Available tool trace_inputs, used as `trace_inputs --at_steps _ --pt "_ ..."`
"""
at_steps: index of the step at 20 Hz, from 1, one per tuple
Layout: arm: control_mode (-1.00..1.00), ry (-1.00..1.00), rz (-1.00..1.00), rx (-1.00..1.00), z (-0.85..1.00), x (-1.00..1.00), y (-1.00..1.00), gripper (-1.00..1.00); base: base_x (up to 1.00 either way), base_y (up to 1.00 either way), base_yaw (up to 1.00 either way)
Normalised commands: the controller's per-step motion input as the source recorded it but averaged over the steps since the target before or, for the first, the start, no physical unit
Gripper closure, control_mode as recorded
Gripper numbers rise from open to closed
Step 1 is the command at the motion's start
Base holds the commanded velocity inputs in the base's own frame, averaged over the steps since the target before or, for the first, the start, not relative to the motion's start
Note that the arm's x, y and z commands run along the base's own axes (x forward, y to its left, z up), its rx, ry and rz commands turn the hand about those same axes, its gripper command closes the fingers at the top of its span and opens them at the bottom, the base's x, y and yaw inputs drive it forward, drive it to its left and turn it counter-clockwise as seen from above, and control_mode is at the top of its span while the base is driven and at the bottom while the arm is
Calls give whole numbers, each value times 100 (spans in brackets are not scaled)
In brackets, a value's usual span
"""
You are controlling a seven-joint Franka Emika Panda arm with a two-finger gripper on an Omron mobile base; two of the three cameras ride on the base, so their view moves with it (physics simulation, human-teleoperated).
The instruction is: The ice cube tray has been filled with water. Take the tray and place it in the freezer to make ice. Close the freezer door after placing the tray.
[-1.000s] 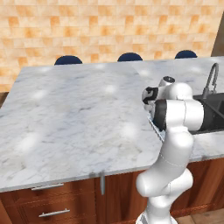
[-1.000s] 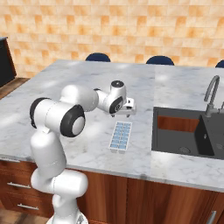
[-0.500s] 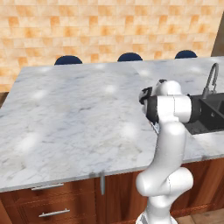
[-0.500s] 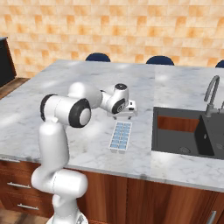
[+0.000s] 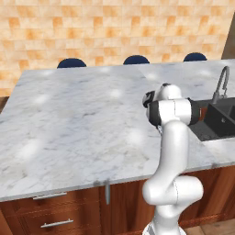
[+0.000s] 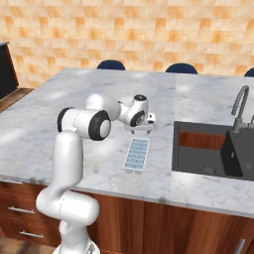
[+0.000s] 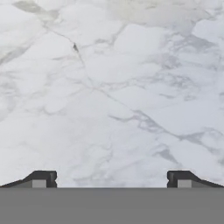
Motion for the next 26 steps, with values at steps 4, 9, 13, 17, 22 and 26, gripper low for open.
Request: trace_inputs --at_steps 4,9,13,17,22,26 --pt "-100 0 0 0 -51 5 0 -100 0 0 0" --pt "-100 3 0 0 -47 3 0 -100 0 0 0" --pt "-100 5 0 0 -51 -6 -4 -100 0 0 0" --pt "-100 2 0 0 -40 -71 -15 -100 0 0 0" --pt "-100 0 0 0 -22 -100 -9 -100 0 0 0" --pt "-100 0 0 0 -17 -96 -2 -100 0 0 0"
